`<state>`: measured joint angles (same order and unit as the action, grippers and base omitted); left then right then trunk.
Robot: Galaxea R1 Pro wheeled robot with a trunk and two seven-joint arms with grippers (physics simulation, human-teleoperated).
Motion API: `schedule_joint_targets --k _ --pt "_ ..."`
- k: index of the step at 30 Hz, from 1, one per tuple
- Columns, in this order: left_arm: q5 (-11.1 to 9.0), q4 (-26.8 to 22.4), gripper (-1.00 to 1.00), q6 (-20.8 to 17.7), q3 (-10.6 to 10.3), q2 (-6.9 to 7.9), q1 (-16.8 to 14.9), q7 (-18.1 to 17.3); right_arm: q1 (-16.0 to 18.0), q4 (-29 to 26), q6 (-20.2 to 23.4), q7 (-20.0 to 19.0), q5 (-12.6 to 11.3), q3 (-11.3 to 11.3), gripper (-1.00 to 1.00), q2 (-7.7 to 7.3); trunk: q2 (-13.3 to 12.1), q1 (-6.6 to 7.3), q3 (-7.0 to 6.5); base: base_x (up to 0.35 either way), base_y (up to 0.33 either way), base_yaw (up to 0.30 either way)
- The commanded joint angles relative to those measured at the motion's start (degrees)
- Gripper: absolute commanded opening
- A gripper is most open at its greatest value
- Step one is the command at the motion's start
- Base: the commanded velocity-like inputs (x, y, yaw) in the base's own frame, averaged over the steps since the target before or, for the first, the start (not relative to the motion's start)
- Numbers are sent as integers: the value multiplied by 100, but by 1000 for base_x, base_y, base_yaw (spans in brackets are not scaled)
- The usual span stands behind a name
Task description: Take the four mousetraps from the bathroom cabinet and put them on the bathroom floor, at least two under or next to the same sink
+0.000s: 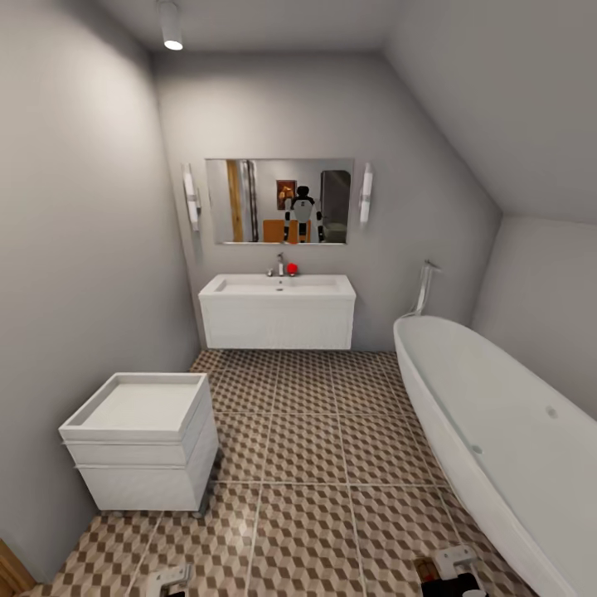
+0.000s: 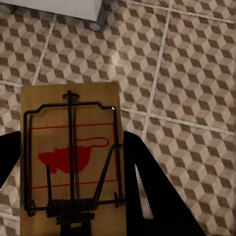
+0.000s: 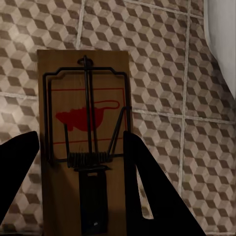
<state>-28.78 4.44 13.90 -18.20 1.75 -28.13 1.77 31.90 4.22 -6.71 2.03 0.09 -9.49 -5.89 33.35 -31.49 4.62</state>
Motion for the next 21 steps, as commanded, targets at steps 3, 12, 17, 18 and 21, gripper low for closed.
schedule_joint_targets --k 3,12,17,18,21 --pt "22 0 -100 -2 0 1 0 17 0 0 0 1 0 0 -100 0 0 0 0 331 -79 1" --pt "22 -1 -100 -2 0 6 0 17 0 0 -3 2 0 0 -100 0 0 0 0 331 -68 0" --pt "22 -2 -100 -2 0 10 0 17 0 -1 -1 2 0 0 -100 0 0 0 0 331 -8 0" --pt "22 -2 -100 -2 0 10 0 17 0 -1 -1 1 0 0 -100 0 0 0 0 331 -2 0" --pt "22 0 -100 -2 0 10 0 17 0 0 -1 0 0 0 -100 0 0 0 0 331 0 0"
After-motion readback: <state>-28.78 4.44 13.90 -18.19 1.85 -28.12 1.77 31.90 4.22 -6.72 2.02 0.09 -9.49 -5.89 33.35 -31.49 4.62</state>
